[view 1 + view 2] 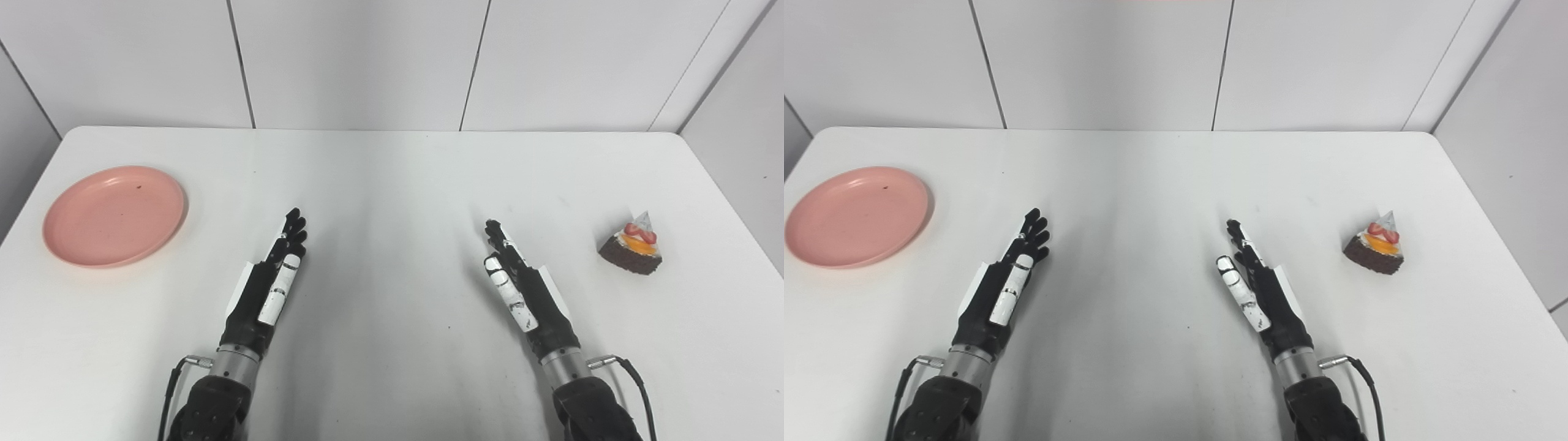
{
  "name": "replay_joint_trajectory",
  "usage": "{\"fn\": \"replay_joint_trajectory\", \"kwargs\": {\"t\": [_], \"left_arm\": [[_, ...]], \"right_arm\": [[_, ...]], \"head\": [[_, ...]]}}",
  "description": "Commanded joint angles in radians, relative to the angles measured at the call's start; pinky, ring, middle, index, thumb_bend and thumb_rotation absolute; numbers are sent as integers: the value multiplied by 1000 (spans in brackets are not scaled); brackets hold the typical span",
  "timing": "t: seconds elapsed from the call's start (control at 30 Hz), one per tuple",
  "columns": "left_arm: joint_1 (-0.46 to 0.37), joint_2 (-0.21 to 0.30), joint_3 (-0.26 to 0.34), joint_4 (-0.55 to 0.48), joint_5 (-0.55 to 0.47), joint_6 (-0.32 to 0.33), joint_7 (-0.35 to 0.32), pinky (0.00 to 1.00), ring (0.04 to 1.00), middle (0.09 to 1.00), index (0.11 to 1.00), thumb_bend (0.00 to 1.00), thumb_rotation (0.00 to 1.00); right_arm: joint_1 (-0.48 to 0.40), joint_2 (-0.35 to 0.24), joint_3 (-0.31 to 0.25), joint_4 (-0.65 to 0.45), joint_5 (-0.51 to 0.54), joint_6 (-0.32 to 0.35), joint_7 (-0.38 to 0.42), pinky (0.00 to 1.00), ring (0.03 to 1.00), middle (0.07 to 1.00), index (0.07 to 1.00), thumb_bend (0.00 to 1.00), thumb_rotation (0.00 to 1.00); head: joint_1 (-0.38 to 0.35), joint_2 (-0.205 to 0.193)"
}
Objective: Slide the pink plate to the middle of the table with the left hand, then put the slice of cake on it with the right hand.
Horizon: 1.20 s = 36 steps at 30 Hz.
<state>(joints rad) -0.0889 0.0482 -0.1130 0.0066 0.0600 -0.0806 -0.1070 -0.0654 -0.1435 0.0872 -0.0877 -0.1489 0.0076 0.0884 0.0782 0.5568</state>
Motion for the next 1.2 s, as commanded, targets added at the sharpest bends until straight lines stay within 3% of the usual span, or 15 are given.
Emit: {"fn": "replay_joint_trajectory", "kwargs": {"t": [0.0, 1.17], "left_arm": [[39, 9, -8, 26, 2, 9, -10, 948, 979, 995, 978, 420, 1000], [38, 7, -9, 27, -4, 12, -11, 941, 971, 990, 975, 417, 1000]], "right_arm": [[-2, -5, 9, -13, 5, 33, 21, 949, 974, 966, 961, 367, 1000], [-4, -9, 13, -19, 2, 44, 22, 949, 970, 966, 959, 356, 1000]], "head": [[2, 1], [2, 1]]}}
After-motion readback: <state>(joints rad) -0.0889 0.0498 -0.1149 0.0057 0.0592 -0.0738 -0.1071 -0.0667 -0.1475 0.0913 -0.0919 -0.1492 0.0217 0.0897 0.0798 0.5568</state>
